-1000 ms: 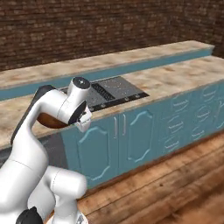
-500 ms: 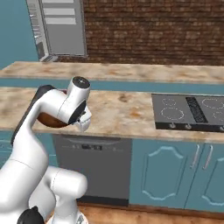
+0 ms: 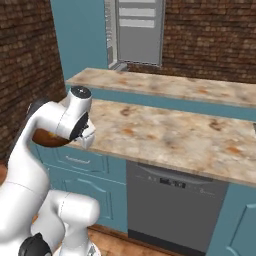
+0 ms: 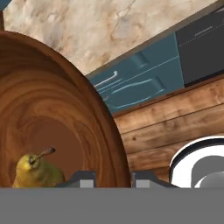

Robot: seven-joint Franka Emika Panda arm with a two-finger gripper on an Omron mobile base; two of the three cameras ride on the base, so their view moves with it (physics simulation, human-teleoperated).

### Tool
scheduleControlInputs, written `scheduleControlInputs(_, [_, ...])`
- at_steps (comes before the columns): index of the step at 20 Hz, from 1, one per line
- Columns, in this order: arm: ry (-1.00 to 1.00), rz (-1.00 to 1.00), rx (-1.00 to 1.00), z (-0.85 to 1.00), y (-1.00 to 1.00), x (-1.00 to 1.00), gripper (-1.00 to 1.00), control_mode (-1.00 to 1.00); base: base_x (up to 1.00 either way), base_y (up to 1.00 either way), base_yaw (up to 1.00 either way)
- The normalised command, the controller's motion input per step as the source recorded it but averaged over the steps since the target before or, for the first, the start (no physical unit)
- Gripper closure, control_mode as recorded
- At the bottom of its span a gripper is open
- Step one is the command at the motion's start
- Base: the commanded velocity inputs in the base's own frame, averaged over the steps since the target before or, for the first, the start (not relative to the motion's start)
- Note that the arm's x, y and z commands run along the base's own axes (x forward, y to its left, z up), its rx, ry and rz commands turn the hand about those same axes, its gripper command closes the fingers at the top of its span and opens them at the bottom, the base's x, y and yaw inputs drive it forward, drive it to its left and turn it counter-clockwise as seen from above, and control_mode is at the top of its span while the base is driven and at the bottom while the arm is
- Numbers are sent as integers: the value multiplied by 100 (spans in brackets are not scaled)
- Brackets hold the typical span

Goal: Move the mug from next to the sink to the open cabinet. Then, move the bowl with the pear to the fridge to clear the area for faucet cleaning.

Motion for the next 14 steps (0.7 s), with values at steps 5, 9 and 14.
scheduleControlInputs(5, [0,0,0,0,0,0,100,100,0,0,0])
scheduleControlInputs(9, [0,0,0,0,0,0,100,100,0,0,0])
scheduleControlInputs(14, [0,0,0,0,0,0,100,100,12,67,5])
